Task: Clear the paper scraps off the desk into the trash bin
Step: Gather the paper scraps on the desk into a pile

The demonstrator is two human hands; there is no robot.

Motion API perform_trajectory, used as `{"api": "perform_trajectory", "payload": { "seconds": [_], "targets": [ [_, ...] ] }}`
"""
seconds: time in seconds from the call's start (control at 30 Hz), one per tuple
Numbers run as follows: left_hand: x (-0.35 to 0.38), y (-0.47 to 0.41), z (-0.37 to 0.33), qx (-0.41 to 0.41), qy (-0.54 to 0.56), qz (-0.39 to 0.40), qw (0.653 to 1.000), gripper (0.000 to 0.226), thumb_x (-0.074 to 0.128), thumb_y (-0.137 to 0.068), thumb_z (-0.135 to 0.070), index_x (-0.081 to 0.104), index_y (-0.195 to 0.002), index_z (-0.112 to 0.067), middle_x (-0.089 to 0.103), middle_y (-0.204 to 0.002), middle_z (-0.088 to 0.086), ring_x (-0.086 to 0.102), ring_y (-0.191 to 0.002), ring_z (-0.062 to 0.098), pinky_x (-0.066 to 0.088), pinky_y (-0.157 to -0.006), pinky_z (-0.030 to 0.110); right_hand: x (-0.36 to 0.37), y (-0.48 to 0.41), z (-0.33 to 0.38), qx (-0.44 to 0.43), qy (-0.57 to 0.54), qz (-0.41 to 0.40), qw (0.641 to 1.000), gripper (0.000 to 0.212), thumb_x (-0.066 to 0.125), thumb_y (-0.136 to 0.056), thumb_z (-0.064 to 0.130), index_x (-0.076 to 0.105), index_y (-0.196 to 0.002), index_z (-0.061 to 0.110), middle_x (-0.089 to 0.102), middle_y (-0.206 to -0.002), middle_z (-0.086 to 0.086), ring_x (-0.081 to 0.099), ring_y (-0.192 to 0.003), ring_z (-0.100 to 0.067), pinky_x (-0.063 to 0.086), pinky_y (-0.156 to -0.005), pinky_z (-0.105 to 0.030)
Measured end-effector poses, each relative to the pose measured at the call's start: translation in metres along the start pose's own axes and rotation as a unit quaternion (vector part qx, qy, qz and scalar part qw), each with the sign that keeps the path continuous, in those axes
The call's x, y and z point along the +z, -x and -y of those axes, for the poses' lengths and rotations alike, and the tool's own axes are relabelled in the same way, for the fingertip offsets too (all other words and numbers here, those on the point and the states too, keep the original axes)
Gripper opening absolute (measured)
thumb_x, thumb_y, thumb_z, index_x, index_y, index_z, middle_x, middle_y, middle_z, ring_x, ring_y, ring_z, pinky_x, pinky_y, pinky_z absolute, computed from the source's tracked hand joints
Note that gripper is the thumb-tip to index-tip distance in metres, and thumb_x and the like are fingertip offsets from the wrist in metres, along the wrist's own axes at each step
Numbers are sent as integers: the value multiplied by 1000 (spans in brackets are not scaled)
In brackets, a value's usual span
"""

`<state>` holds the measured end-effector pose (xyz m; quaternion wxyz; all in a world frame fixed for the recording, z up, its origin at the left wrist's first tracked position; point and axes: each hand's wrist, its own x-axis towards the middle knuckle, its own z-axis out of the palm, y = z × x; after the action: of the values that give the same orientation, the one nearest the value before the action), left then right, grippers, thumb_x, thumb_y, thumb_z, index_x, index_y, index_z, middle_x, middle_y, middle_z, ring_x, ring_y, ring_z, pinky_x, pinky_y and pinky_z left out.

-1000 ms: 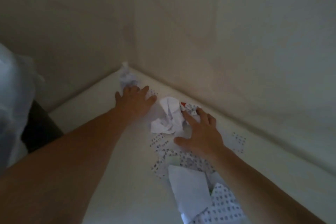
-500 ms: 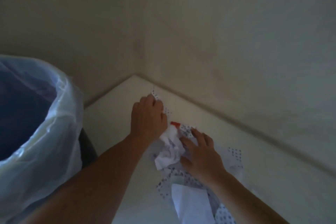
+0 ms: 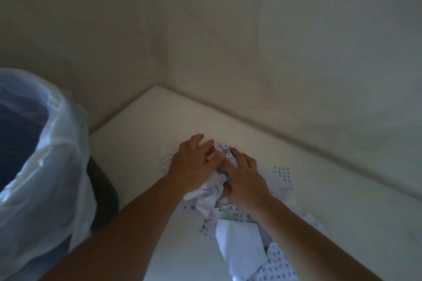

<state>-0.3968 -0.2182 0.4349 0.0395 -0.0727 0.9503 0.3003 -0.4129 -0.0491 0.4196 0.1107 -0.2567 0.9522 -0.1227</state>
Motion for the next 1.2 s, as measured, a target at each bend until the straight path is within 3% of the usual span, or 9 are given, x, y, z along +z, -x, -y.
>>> {"api": "perform_trajectory", "payload": {
  "seconds": [0.13,0.27,0.43,0.53,0.67,0.93,1.03,1.1,1.2],
  "targets": [
    [3,41,2,7,-38,-1,999,63,40,-89,-61,35,-147,-35,13,-163,3,18,-145,30,26,-115,48,1,11,9,-24,14,16,999,89,57,-88,26,-4,-153,34,6,-163,-5,12,-147,-32,30,-116,-44],
    [-2,79,7,-1,-29,6,1000,72,36,-84,-67,30,-149,-36,3,-165,3,8,-149,30,21,-116,54,-4,35,19,-91,7,22,996,86,58,-89,26,0,-153,26,0,-165,-4,6,-151,-24,13,-121,-36],
    [-11,123,13,37,-7,4,999,78,40,-75,-74,31,-147,-42,4,-165,3,11,-149,29,28,-113,56,-25,106,12,25,-156,-38,987,99,67,-80,54,-8,-144,51,-5,-163,15,-5,-150,-16,9,-119,-46],
    [-14,142,13,43,6,50,998,89,49,-73,-78,19,-150,-45,-6,-165,-1,4,-150,26,22,-117,53,-18,164,-5,141,-160,-48,976,112,71,-71,63,-5,-150,41,-12,-164,6,-9,-150,-19,7,-120,-53],
    [-17,161,16,73,-13,118,990,115,60,-62,-80,-2,-152,-45,-22,-163,-4,0,-151,25,21,-118,47,5,207,-16,224,-116,47,967,126,73,-68,65,-13,-152,30,-20,-162,-6,-16,-149,-29,6,-120,-53],
    [-4,167,23,107,-64,113,986,135,72,-59,-70,-24,-145,-30,-25,-161,1,-4,-151,25,24,-117,40,27,176,25,124,-123,19,984,119,74,-75,52,-11,-153,20,-14,-163,-6,-10,-151,-25,13,-119,-41],
    [-10,153,26,90,-95,115,985,136,65,-53,-81,-28,-141,-34,-26,-161,0,-6,-151,30,21,-117,52,20,173,20,94,-174,4,980,112,73,-75,54,-4,-153,30,-15,-163,1,-13,-147,-13,9,-119,-39],
    [-14,143,22,73,-127,120,982,136,52,-46,-93,-33,-138,-38,-35,-156,-3,-13,-150,32,13,-115,61,5,174,-4,109,-169,-42,979,103,70,-77,55,5,-154,31,-8,-164,2,-5,-149,-15,11,-121,-39],
    [-13,135,9,96,-153,92,979,136,36,-39,-99,-35,-137,-35,-45,-146,-4,-21,-148,30,3,-115,62,-26,178,-65,212,-131,-108,962,92,65,-84,51,13,-154,24,2,-164,-6,8,-151,-25,16,-120,-38]
  ]
}}
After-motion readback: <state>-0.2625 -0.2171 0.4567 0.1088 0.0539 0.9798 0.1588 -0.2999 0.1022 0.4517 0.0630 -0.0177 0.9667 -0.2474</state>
